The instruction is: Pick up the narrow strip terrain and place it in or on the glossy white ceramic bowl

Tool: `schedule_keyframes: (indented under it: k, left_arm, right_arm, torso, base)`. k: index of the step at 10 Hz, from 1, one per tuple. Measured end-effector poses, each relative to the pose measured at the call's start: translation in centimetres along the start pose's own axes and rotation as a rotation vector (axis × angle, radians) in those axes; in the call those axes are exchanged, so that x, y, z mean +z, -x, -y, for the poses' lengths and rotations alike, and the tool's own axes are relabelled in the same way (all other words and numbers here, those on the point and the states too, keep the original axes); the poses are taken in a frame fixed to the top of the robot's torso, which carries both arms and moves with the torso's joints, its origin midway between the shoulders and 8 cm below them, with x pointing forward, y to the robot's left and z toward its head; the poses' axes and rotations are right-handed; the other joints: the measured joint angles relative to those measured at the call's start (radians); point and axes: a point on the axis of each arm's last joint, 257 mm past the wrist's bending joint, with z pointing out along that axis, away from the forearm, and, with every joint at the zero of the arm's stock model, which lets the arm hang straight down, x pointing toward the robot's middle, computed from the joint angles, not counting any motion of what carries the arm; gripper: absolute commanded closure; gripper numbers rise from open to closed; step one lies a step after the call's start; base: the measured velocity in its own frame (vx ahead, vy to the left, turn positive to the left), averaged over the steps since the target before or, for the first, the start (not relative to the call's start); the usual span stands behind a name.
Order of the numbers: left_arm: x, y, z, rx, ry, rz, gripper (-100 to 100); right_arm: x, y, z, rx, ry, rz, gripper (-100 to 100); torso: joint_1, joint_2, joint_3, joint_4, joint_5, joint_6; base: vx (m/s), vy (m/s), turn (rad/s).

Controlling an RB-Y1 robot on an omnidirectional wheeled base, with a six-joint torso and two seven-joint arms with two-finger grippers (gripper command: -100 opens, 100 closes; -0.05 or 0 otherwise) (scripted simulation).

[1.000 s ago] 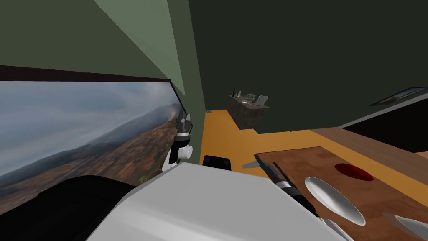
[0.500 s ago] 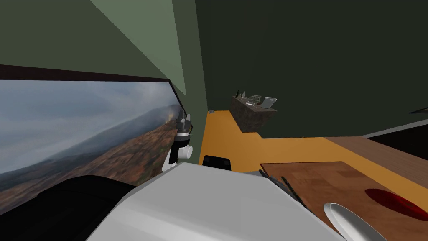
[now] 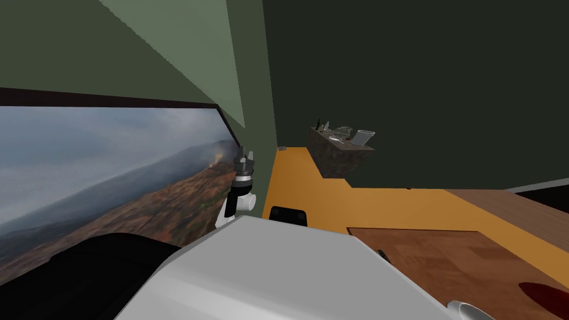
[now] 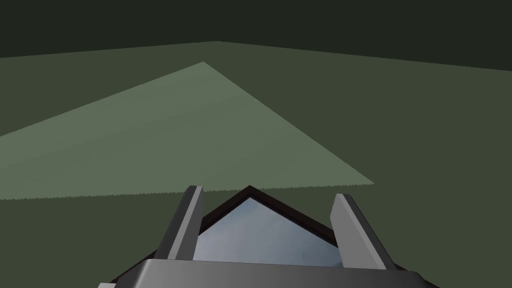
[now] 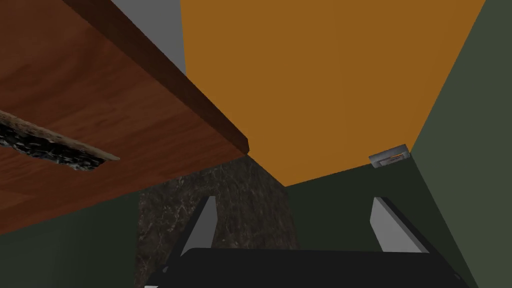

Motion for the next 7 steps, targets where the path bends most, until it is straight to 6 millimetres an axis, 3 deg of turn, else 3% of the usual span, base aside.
schedule_keyframes:
  k: [3,7]
  left_arm:
    - [0.0,0.0,0.0,0.0,0.0,0.0,0]
    - [0.0,0.0,0.0,0.0,0.0,0.0,0]
  right_arm:
    - [-2.7,-6.8,3.2,-0.084,-0.066,-0.156,-100]
    - [-6.4,-12.2,5.9,-0.169,-0.112,-0.304,-100]
  torso:
    - [-0.007,-0.005,-0.003,-0.001,-0.001,0.0]
    - [-0.001,-0.001,-0.001,0.0,0.0,0.0]
  base:
    - [0.134,-0.157,0.101]
    - [0.076,-0.09,0.054]
